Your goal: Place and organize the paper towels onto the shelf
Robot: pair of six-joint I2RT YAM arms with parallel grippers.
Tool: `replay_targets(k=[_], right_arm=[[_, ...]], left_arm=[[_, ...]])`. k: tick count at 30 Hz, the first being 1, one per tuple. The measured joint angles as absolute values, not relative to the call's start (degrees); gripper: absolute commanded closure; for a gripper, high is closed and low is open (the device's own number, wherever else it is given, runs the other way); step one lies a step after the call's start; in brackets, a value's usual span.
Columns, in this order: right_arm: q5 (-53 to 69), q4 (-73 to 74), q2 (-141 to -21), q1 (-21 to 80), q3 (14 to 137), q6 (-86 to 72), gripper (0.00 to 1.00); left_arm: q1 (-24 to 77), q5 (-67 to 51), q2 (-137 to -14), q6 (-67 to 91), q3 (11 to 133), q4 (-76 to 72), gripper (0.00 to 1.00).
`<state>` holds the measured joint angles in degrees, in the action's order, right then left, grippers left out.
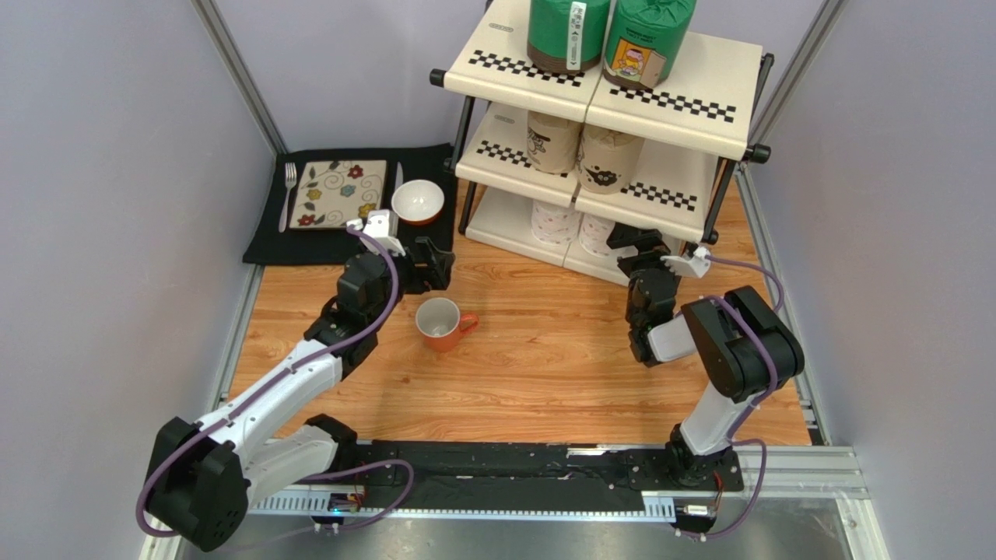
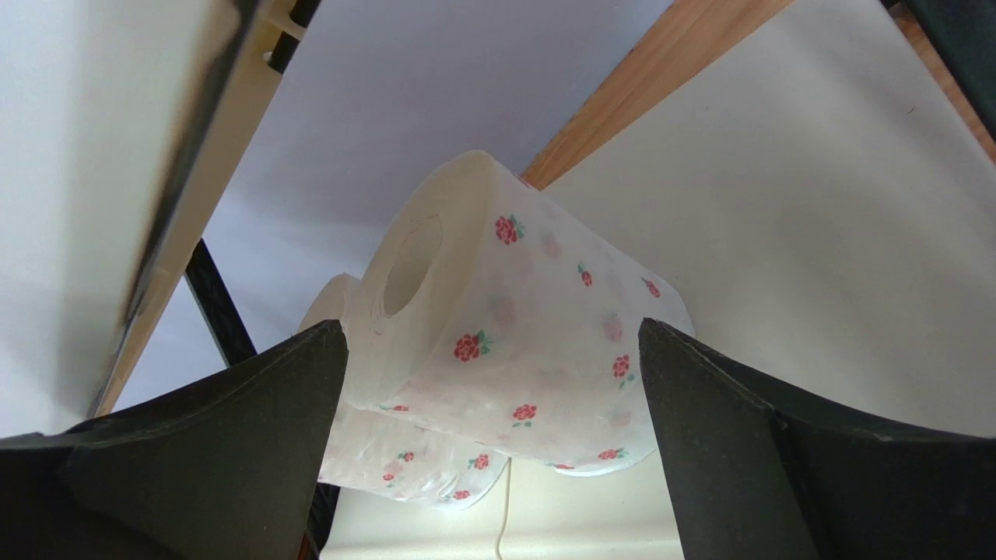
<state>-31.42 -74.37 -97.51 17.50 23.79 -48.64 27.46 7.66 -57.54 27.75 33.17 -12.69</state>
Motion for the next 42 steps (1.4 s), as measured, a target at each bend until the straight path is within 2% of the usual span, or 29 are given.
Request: replay_targets(k=[21, 42], right_arm=[[-29.5, -74.9, -109.5, 16.8, 34.4, -49.8, 0.02], [-25.8, -75.7, -112.5, 17.0, 37.7, -49.9, 0.01]], left_arm=[[24.3, 5.8, -58.5, 27.8, 32.4, -13.1, 0.01], [22.6, 4.9, -58.5, 28.4, 31.0, -13.1, 0.01]])
